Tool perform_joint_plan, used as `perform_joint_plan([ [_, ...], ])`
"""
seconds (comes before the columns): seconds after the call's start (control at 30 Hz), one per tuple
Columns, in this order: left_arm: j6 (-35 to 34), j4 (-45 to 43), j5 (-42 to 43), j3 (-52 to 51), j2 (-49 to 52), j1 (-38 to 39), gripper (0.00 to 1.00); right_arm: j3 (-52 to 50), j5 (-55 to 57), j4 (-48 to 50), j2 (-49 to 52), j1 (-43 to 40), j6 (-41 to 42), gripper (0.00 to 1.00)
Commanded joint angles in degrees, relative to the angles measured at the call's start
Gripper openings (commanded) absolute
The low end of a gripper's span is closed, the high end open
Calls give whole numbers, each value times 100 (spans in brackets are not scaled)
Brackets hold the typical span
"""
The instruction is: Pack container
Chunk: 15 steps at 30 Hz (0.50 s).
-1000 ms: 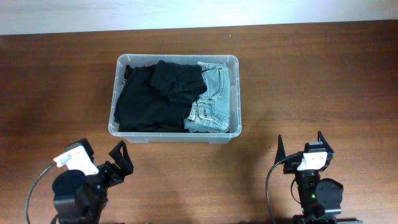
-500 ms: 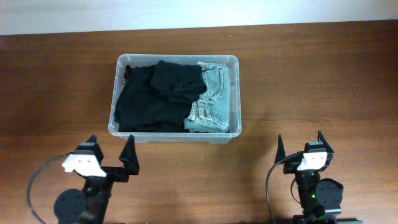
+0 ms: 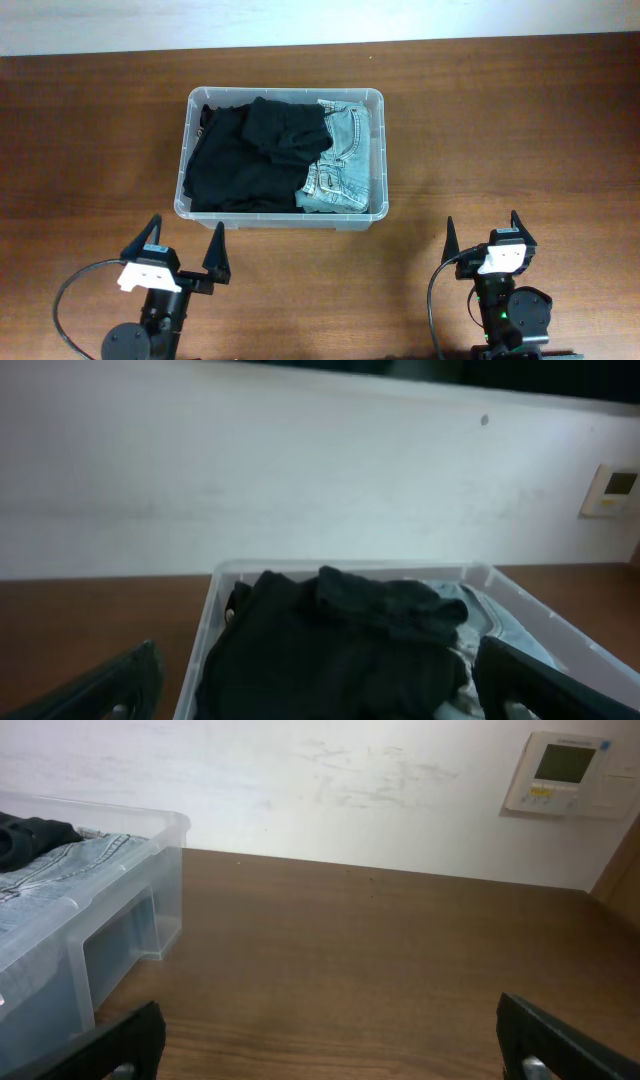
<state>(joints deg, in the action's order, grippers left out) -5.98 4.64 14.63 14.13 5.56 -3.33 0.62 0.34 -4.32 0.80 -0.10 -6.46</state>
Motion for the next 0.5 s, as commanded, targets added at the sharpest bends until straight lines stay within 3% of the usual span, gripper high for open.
perform_joint_plan([
  [0.0, 153, -433, 66, -251, -105, 20, 99, -31, 31, -33, -59, -39, -39, 98],
  [0.23, 153, -1300, -2, -643, -116, 20, 99, -31, 31, -33, -59, -39, -39, 98],
  [0.47, 155, -1416, -114, -951, -542, 22, 99, -31, 31, -31, -59, -39, -39, 98],
])
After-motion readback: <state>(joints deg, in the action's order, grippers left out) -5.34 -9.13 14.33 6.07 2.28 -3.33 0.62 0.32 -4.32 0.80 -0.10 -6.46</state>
